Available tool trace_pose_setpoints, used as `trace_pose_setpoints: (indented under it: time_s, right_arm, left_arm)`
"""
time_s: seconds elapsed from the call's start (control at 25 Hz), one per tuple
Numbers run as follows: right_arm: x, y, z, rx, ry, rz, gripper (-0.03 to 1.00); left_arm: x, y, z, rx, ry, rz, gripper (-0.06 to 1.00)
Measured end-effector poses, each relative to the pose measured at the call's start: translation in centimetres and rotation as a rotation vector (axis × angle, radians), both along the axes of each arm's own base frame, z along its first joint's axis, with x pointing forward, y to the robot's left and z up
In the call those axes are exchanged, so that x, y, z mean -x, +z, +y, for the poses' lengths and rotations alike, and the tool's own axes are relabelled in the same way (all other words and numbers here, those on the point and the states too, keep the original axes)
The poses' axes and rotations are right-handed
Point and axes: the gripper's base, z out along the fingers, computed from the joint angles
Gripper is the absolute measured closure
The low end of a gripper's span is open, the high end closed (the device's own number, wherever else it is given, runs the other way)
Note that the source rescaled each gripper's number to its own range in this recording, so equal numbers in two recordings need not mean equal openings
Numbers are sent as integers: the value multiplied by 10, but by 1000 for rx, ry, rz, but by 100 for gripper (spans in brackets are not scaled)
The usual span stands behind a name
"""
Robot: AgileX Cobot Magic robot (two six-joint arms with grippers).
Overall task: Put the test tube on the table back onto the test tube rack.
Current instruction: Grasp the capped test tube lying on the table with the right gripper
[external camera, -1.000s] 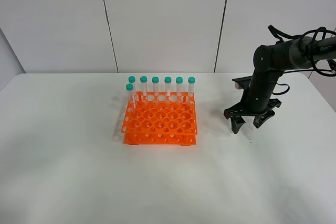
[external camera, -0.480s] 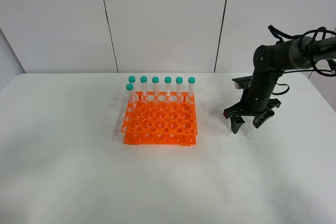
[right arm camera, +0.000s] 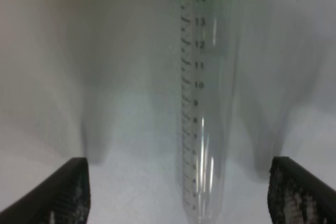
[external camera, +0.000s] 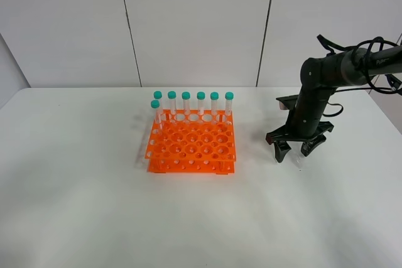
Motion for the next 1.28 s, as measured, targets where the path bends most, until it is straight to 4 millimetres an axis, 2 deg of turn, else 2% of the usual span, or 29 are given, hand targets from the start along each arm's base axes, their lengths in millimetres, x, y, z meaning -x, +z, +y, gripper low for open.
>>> trace_pose_setpoints:
  time_s: [0.6,0.68,0.76,0.8,0.92,1.28]
  right_arm:
    - [2,0,0,2,-18,18,12]
    - [3,0,0,4,-18,29,15]
    - [3,0,-1,12,-20,37,24]
    - [4,0,-1,13,-26,40,33]
    - [5,0,-3,35,-46,55,74]
    - [7,1,-4,50,-49,73,75]
  left_arm:
    - [0,0,0,0,0,0,-1]
    - [0,0,0,0,0,0,-1]
    - [0,0,0,0,0,0,-1]
    - [0,0,0,0,0,0,-1]
    - [0,0,0,0,0,0,-1]
    - [0,0,0,0,0,0,-1]
